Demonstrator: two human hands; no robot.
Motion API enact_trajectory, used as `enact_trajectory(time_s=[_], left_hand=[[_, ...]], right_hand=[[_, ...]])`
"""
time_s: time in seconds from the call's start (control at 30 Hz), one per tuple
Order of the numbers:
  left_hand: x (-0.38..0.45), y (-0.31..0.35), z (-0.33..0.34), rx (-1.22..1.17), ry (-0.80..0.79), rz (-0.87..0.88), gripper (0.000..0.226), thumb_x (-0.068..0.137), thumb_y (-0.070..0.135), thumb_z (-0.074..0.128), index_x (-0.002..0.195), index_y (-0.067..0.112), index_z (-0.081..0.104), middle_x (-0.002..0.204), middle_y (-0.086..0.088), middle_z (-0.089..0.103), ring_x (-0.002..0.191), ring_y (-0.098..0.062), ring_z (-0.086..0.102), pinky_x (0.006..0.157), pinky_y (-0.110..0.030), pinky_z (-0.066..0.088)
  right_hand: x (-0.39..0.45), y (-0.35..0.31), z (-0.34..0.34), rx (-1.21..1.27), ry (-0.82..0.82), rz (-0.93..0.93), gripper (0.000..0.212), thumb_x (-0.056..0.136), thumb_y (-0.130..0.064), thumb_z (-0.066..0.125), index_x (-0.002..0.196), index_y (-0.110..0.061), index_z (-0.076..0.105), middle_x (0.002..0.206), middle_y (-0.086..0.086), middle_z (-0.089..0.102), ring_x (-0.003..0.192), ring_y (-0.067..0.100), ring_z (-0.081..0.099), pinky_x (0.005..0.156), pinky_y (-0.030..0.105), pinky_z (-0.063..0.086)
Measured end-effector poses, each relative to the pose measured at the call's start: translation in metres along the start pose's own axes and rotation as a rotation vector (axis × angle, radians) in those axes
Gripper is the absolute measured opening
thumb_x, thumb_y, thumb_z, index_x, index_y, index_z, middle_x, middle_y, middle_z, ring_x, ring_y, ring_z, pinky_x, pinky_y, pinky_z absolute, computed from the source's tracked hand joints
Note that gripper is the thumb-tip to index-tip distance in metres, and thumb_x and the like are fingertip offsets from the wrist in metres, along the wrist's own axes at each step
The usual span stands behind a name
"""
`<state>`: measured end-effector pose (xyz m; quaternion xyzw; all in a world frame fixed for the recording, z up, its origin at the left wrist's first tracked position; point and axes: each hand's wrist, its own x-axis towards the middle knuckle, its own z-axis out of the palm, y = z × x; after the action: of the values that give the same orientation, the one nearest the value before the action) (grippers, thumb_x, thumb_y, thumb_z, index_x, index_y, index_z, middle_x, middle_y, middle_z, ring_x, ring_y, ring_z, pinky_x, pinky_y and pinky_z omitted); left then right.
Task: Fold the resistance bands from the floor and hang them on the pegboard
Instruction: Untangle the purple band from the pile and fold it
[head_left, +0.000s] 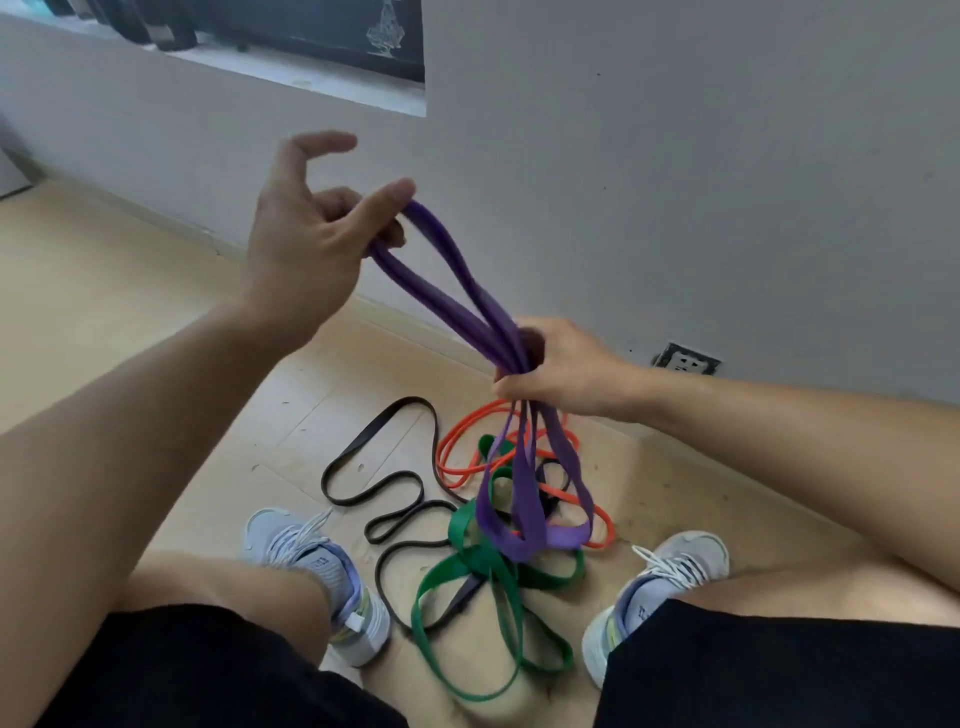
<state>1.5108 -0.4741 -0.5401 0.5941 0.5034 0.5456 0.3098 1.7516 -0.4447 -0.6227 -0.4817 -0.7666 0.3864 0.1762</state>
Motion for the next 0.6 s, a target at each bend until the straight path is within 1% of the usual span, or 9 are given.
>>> enact_trajectory(time_s=[0.07, 0.13, 0.2, 0.23, 0.33, 0.4, 0.5, 0.57, 0.6], left_hand=[[0.003, -0.013, -0.015, 0.038, -0.041, -0.063, 0.069, 0.085, 0.043, 0.069, 0.141, 0.014, 0.042, 0.092, -0.009, 0.076, 0.090, -0.020, 0.075, 0.094, -0.040, 0.059], [0.005, -0.025, -0.028, 0.043, -0.096, -0.128, 0.078, 0.079, 0.050, 0.072, 0.143, 0.016, 0.044, 0.095, -0.008, 0.078, 0.097, -0.019, 0.075, 0.103, -0.044, 0.054], [0.007, -0.036, -0.037, 0.056, -0.180, -0.187, 0.092, 0.070, 0.061, 0.078, 0.145, 0.019, 0.044, 0.102, -0.007, 0.079, 0.104, -0.018, 0.074, 0.109, -0.047, 0.048], [0.008, -0.040, -0.040, 0.078, -0.220, -0.210, 0.101, 0.063, 0.067, 0.082, 0.146, 0.023, 0.043, 0.108, -0.005, 0.078, 0.109, -0.016, 0.072, 0.111, -0.047, 0.046], [0.007, -0.045, -0.039, 0.186, -0.287, -0.230, 0.127, 0.041, 0.075, 0.088, 0.150, 0.033, 0.038, 0.127, 0.004, 0.069, 0.119, -0.009, 0.065, 0.109, -0.042, 0.047], [0.003, -0.042, -0.027, 0.309, -0.366, -0.188, 0.128, 0.038, 0.079, 0.086, 0.149, 0.036, 0.039, 0.133, 0.009, 0.063, 0.124, -0.005, 0.060, 0.111, -0.041, 0.045], [-0.008, -0.036, 0.005, 0.483, -0.560, -0.138, 0.125, 0.040, 0.081, 0.081, 0.149, 0.036, 0.038, 0.137, 0.013, 0.059, 0.130, -0.002, 0.052, 0.116, -0.037, 0.040], [-0.015, -0.032, 0.028, 0.583, -0.690, -0.154, 0.120, 0.047, 0.071, 0.085, 0.149, 0.036, 0.034, 0.138, 0.012, 0.058, 0.128, -0.005, 0.052, 0.109, -0.029, 0.041], [-0.018, -0.031, 0.038, 0.612, -0.741, -0.165, 0.116, 0.051, 0.065, 0.088, 0.148, 0.035, 0.033, 0.134, 0.011, 0.061, 0.124, -0.006, 0.056, 0.102, -0.024, 0.042]], right_hand=[[0.002, 0.005, -0.011, 0.058, 0.074, 0.012, 0.034, 0.079, -0.023, 0.085, 0.109, -0.023, 0.067, 0.097, 0.003, 0.075, 0.088, 0.022, 0.075, 0.084, 0.047, 0.063], [0.003, 0.008, -0.019, 0.118, 0.120, 0.035, 0.047, 0.077, -0.022, 0.088, 0.115, -0.025, 0.060, 0.102, 0.002, 0.076, 0.087, 0.022, 0.076, 0.081, 0.044, 0.064], [0.003, 0.008, -0.025, 0.115, 0.168, 0.040, 0.054, 0.072, -0.025, 0.093, 0.111, -0.027, 0.056, 0.100, 0.000, 0.077, 0.083, 0.021, 0.076, 0.075, 0.040, 0.063], [0.002, 0.008, -0.027, 0.100, 0.187, 0.031, 0.056, 0.068, -0.028, 0.096, 0.108, -0.028, 0.057, 0.099, 0.000, 0.078, 0.083, 0.021, 0.076, 0.076, 0.038, 0.062], [0.000, 0.006, -0.030, 0.060, 0.204, -0.016, 0.050, 0.066, -0.029, 0.097, 0.103, -0.028, 0.065, 0.095, -0.005, 0.079, 0.081, 0.011, 0.075, 0.079, 0.028, 0.059], [-0.002, 0.001, -0.029, -0.033, 0.215, -0.054, 0.045, 0.066, -0.031, 0.097, 0.103, -0.030, 0.072, 0.090, -0.012, 0.076, 0.074, 0.002, 0.070, 0.074, 0.019, 0.054], [-0.006, -0.011, -0.025, -0.161, 0.175, -0.136, 0.047, 0.068, -0.032, 0.095, 0.111, -0.029, 0.076, 0.090, -0.015, 0.070, 0.076, 0.003, 0.067, 0.072, 0.019, 0.053], [-0.008, -0.018, -0.020, -0.182, 0.137, -0.170, 0.056, 0.067, -0.031, 0.095, 0.117, -0.028, 0.070, 0.090, -0.011, 0.070, 0.079, 0.005, 0.068, 0.073, 0.020, 0.056], [-0.008, -0.020, -0.017, -0.165, 0.133, -0.183, 0.058, 0.066, -0.029, 0.096, 0.115, -0.027, 0.065, 0.089, -0.008, 0.071, 0.077, 0.008, 0.069, 0.072, 0.023, 0.057]])
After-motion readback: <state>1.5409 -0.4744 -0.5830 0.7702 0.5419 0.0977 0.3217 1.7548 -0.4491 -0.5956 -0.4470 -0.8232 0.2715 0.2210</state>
